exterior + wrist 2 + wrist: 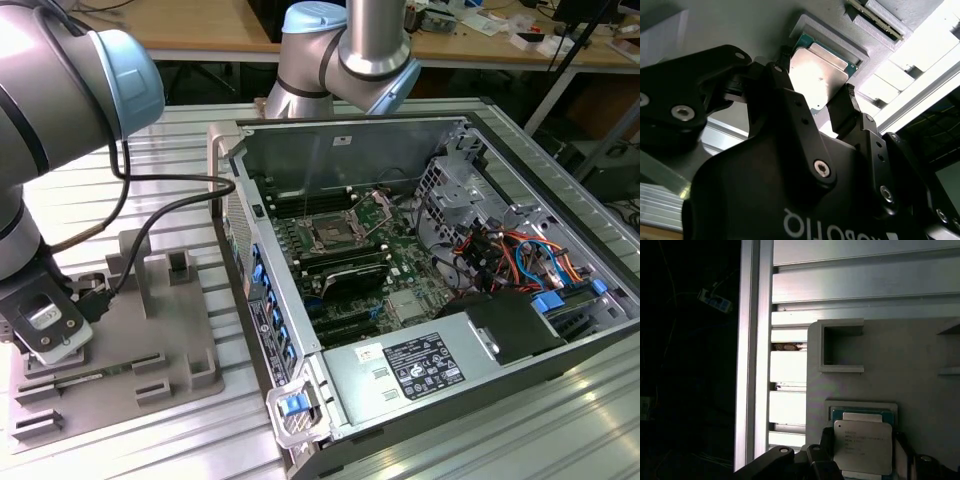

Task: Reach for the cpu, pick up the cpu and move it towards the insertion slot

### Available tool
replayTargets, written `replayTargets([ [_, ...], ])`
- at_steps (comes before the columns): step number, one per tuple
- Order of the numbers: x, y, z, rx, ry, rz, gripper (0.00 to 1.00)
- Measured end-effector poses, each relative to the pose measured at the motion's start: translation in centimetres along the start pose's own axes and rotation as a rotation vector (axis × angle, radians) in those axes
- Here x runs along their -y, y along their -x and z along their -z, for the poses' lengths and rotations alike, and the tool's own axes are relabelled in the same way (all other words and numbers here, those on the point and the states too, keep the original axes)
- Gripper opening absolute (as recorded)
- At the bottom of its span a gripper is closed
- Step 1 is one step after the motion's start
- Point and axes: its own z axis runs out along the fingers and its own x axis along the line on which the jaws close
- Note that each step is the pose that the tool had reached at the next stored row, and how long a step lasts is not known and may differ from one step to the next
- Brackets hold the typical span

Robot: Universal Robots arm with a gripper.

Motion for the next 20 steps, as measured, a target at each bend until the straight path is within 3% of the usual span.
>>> replayTargets([
  [18, -0.04, -0.01, 0.67, 0.0, 0.0, 0.0, 0.55],
  [19, -0.04, -0.01, 0.75, -0.0001, -0.0001, 0.0, 0.55],
  [20, -0.08, -0.01, 1.44, -0.0001, -0.0001, 0.0, 0.55],
])
